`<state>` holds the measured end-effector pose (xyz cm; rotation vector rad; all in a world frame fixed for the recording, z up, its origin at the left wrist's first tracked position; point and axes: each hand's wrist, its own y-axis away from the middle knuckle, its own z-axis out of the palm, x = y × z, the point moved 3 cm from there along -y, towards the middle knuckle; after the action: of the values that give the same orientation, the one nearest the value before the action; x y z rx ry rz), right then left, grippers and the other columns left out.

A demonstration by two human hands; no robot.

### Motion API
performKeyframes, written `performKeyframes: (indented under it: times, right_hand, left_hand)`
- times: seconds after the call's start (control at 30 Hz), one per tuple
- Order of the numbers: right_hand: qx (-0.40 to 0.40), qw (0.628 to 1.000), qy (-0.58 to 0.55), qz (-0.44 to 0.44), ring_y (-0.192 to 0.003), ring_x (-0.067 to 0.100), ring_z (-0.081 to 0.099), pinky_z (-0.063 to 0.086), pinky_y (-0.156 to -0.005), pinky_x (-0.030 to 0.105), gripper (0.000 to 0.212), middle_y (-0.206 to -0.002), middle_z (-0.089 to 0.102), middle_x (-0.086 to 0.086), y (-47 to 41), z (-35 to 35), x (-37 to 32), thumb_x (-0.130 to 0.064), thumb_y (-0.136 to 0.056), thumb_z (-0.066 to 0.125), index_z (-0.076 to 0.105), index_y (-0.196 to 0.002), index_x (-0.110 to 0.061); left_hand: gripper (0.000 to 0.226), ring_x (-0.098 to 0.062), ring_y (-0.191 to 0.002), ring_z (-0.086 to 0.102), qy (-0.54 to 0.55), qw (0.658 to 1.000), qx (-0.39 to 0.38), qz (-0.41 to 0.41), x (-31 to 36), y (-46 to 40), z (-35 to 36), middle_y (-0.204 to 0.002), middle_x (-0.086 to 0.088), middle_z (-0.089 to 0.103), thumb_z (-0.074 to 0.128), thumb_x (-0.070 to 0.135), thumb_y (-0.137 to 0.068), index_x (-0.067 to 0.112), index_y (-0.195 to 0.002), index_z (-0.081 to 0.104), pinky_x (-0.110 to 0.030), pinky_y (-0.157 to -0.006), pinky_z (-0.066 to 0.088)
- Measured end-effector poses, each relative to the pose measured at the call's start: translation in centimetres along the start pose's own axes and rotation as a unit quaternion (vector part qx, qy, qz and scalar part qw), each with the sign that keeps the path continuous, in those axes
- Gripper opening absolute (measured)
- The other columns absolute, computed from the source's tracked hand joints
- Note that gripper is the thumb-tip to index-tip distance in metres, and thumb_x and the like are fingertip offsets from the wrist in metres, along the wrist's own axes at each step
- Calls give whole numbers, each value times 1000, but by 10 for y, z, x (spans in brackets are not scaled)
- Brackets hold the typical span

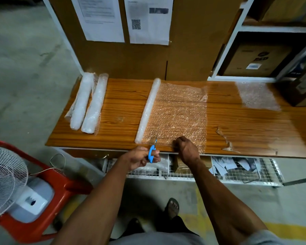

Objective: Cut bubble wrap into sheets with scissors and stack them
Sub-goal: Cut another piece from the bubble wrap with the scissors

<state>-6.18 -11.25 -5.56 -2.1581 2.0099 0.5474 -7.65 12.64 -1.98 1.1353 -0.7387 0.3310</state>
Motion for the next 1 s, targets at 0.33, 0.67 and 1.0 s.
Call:
performKeyframes:
  times: [0.33, 0.67, 1.0]
  right_hand:
    - [-5, 999, 29, 27, -110, 24, 60, 40, -77, 30, 50, -133, 54, 3, 5, -6, -3, -17, -91, 76, 53, -135, -22]
    - [69, 997, -37, -6, -94, 22, 59, 45, -73, 32, 26, -125, 57, 10, 4, -3, -1, -31, -108, 53, 55, -127, -14]
    - [-113, 989, 22, 94, -158, 36, -22, -9, -125, 59, 79, -170, -27, 14, -14, 26, 1, -63, -108, 18, -15, -166, -19]
  left_hand:
    - [51, -17, -115, 67, -122, 979, -94, -136, -17, 13, 1, -126, -13, 73, 71, 36, -96, -2, -130, 66, -14, -55, 39]
    - [55, -24, -117, 64, -67, 985, -48, -153, -14, -12, 5, -120, -22, 73, 75, 35, -92, -7, -125, 64, -13, -46, 43]
    - [20, -13, -89, 76, -39, 990, -1, -135, -10, -8, 28, -122, -24, 71, 62, 23, -104, 6, -108, 71, -12, -40, 39]
